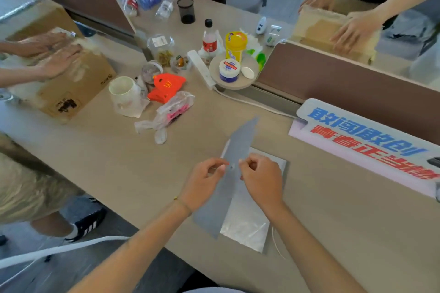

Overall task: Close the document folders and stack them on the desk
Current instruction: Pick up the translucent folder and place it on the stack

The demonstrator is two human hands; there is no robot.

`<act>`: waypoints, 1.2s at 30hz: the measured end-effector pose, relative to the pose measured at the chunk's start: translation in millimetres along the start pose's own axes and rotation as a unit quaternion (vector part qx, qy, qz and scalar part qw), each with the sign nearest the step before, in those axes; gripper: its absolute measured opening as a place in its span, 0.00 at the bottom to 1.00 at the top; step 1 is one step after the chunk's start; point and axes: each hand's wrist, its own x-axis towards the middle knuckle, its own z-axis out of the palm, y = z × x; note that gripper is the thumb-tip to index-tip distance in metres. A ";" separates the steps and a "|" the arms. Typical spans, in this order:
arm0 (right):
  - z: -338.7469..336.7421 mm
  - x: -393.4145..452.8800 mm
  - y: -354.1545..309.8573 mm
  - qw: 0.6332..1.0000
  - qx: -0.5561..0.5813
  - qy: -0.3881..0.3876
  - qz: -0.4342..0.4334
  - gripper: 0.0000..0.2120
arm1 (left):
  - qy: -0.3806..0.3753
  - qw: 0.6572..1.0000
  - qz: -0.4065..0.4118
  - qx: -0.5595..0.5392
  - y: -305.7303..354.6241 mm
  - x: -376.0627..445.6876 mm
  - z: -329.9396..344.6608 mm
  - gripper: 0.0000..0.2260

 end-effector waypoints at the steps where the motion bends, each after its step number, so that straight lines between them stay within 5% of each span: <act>1: -5.8 -2.3 8.7 1.000 0.001 0.006 0.018 0.17 | 0.003 1.000 -0.011 0.008 -9.8 4.0 6.8 0.10; 6: -27.1 -11.5 63.2 0.993 -0.004 0.052 0.103 0.06 | 0.017 0.987 -0.110 0.118 -53.1 24.4 26.3 0.15; 10: -31.9 -16.3 102.4 0.988 -0.038 0.034 0.147 0.31 | 0.009 0.971 -0.159 0.179 -68.9 38.5 38.5 0.18; 12: -29.1 -16.7 116.6 0.983 -0.083 0.029 0.164 0.36 | -0.008 0.964 -0.180 0.196 -73.5 43.0 46.3 0.19; 17: -14.3 -16.5 143.2 0.974 -0.123 -0.005 0.188 0.24 | 0.006 0.964 -0.222 0.147 -75.4 44.7 61.9 0.22; 22: 5.1 -15.5 164.5 0.968 -0.160 -0.034 0.191 0.19 | 0.057 0.954 -0.293 0.014 -62.9 55.3 64.6 0.06; 24: 9.6 -15.9 169.1 0.966 -0.162 -0.036 0.197 0.16 | 0.047 0.949 -0.311 -0.016 -65.7 61.3 61.6 0.10; 36: 2.3 -13.1 176.7 0.972 -0.088 -0.040 0.215 0.16 | 0.047 0.973 -0.218 -0.067 -18.2 48.8 66.7 0.11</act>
